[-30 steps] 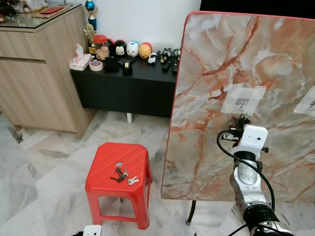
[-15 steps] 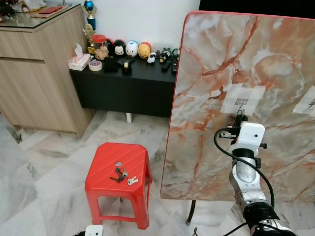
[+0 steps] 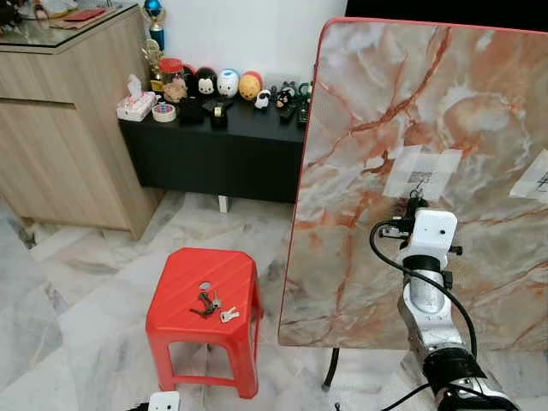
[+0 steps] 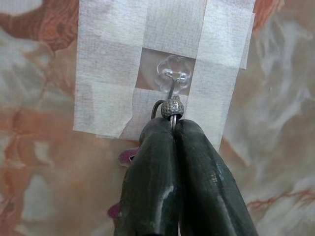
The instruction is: Hang keys on a hook
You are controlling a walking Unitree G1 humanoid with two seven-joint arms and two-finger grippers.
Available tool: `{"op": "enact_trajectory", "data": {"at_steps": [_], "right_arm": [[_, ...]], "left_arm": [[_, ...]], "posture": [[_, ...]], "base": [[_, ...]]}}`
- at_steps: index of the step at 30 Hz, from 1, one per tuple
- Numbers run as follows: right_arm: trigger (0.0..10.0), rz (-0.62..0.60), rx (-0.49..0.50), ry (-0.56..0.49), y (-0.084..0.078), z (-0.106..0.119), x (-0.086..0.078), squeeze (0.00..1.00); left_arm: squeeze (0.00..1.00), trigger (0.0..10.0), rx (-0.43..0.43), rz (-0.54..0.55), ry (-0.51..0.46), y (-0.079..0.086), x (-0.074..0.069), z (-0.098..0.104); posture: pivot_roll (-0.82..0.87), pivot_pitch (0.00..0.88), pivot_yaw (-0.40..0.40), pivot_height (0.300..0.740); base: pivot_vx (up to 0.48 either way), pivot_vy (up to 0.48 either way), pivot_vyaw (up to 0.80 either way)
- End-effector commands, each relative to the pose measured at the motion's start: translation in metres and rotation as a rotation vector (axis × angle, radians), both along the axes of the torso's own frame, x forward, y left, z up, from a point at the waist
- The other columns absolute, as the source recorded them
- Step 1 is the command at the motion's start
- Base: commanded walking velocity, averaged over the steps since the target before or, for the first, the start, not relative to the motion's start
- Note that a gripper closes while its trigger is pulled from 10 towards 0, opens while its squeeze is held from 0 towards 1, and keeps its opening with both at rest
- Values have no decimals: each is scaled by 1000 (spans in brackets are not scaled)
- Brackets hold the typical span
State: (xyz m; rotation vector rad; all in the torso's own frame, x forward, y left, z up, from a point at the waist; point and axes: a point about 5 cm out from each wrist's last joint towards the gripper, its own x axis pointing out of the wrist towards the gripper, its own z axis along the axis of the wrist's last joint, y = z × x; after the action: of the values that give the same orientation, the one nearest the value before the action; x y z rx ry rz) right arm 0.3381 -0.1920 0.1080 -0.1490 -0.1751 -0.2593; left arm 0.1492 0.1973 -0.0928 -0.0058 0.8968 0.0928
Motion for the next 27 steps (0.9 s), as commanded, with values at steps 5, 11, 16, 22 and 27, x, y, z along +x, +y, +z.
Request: {"op": "enact_trajectory", "data": {"at_steps": [5,11,16,22,27], "right_arm": [[10000,-13,6,-1,-3,7,5,0],[10000,10,9,32,0,3,6,0],[10000,26,-4,40,2,2,6,0],[10000,41,-19,43,4,2,6,0],[10000,50,-26,49,5,2,7,0]], "left_arm": [[0,10000,5,-23,6,-3,-1,-1],[0,10000,6,-22,4,-2,0,0],[0,10000,6,-21,10,-1,-1,-1],[0,10000,6,-18,24,0,-6,-2],[0,10000,5,-17,35,0,-9,-4]], "posture": [[96,0,-87,740],[96,0,-87,740],[97,0,-87,740],[97,0,-87,740],[97,0,-87,740]], "base": [[0,0,0],[0,0,0],[0,0,0],[0,0,0],[0,0,0]]}}
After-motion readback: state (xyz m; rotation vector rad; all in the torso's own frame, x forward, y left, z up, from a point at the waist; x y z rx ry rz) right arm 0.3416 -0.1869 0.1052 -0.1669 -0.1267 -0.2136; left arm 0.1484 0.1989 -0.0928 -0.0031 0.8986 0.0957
